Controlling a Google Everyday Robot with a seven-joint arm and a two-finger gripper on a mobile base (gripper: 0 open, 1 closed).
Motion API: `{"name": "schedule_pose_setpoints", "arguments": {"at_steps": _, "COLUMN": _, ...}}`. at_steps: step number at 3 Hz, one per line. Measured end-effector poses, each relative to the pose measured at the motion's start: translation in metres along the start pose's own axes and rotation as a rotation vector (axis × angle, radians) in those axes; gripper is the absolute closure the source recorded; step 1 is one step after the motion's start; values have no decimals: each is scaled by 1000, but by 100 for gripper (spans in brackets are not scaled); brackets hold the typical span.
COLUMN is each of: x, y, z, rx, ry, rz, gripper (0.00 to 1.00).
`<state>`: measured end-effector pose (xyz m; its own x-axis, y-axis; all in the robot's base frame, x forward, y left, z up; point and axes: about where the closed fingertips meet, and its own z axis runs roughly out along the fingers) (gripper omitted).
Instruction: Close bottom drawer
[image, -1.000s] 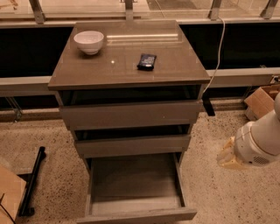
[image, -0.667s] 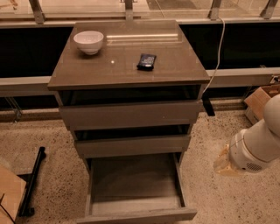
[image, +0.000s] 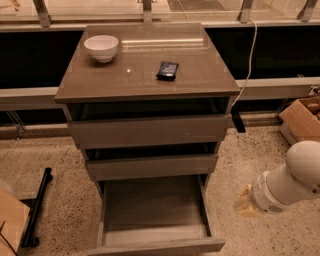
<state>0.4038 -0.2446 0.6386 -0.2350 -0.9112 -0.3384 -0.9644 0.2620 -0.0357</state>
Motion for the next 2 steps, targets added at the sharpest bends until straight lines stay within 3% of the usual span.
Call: {"name": "schedule_pose_setpoints", "arguments": {"at_steps": 2, "x": 5, "y": 2, "z": 29, "rx": -15, "ry": -17, "rz": -2, "gripper": 100}}
